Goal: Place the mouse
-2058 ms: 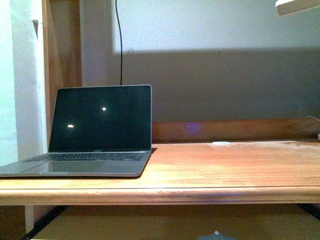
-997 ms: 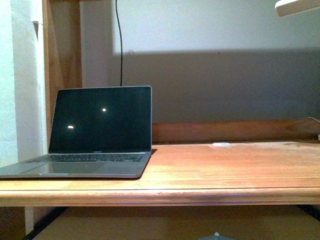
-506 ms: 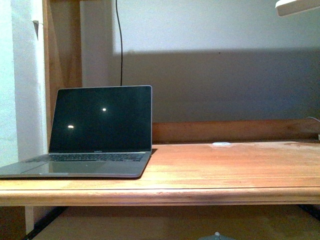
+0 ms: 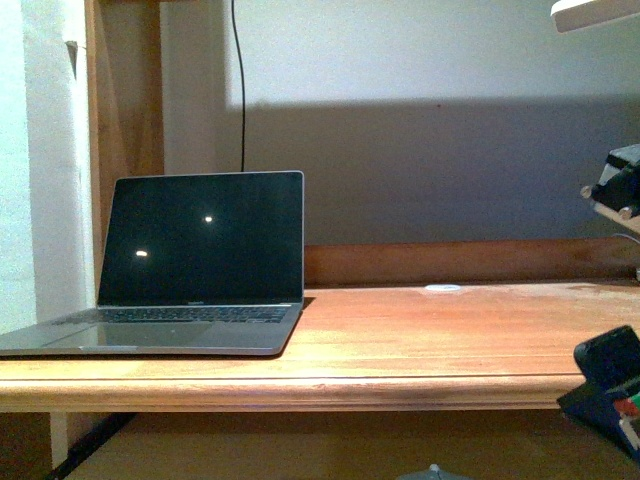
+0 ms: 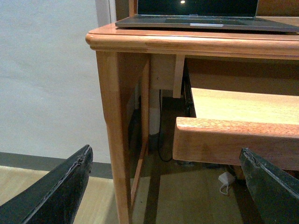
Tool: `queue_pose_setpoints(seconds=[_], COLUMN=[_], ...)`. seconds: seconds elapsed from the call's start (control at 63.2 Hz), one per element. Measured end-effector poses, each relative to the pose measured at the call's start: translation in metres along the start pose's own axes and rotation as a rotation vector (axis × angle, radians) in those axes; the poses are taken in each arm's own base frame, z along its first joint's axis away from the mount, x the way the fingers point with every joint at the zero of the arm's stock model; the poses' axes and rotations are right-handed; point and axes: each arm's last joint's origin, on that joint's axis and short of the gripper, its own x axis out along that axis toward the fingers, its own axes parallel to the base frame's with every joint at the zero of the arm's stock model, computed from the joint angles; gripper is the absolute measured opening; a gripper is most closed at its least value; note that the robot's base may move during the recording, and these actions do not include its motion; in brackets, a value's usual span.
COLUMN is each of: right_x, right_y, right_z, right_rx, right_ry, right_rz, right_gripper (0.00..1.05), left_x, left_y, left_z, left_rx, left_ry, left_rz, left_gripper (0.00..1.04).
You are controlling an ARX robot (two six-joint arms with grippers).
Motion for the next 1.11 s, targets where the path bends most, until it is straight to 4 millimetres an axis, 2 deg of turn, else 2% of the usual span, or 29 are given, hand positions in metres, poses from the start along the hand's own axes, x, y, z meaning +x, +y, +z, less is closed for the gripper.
queue_pose_setpoints(seconds=[0.158,0.665,0.855,1.108], right_x=[0.002,0.029,0.035,0.048], right_y=[0.019,0.074,0.086,0.092], right_z=[0.000,0.012,0.012,0.016], right_rx=[0.007,0.011,0.005,0.027], right_ry=[0.069,0.190,0.213,0.231], right_rz=[0.066,0.146,0.130,0.069], right_gripper=[0.97,0.97,0.97,0.97], left_x=[0.000,0.000,0.000,0.000], left_y=[0.000,0.000,0.000,0.000], left_z=[0.000,0.000,0.000,0.000], left_rx=[0.000,0.000,0.000,0.000], left_ry=[0.000,0.000,0.000,0.000], left_rz=[0.000,0.000,0.000,0.000], left_gripper=[0.97,0.97,0.97,0.97])
